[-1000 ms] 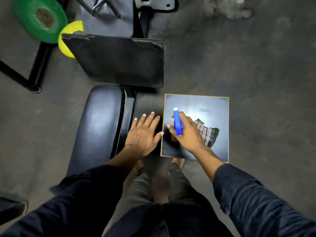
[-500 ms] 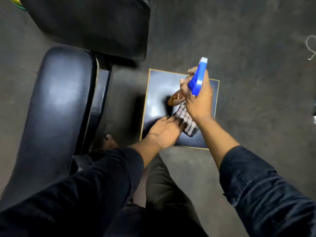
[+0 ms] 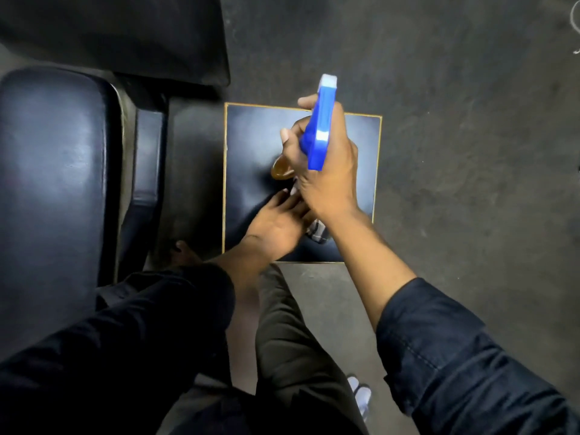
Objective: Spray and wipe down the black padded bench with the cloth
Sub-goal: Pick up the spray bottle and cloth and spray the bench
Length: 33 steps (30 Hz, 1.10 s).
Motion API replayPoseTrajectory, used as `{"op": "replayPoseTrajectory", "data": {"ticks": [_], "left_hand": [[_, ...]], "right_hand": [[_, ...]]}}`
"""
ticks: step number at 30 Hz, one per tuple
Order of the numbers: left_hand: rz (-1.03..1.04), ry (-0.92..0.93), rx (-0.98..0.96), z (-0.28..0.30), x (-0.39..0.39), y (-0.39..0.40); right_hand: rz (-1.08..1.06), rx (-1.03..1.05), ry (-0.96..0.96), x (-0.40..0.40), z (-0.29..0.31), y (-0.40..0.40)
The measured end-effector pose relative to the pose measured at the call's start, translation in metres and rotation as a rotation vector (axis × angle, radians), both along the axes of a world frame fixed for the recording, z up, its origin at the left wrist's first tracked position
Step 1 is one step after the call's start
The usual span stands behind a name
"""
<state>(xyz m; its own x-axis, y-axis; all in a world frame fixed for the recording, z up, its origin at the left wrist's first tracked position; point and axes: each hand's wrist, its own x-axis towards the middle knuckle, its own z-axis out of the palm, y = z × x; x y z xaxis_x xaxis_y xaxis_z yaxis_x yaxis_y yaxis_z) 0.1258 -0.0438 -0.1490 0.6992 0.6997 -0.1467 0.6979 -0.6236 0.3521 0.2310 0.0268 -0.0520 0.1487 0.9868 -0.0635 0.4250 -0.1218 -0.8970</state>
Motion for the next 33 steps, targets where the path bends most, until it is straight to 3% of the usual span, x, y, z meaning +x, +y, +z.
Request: {"op": "replayPoseTrajectory", "data": {"ticks": [6, 12, 21, 33], "left_hand": [[0.018, 0.078, 0.029, 0.007, -0.022, -0.003], [0.197, 0.062, 0.017, 0.015, -0.066, -0.005], [0.621, 0.129, -0.036, 0.039, -0.188, -0.027], [1.472, 0.031, -0.188, 0.031, -0.401, -0.117]], "right_hand": [[0.046, -0.086, 0.023, -0.001, 0.007, -0.001], [0.086, -0.073, 0.014, -0.013, 0.008, -0.003], [0.361, -0.094, 0.033, -0.110, 0.008, -0.010], [0.745, -0.243, 0.001, -0.309, -0.021, -0.069]]}}
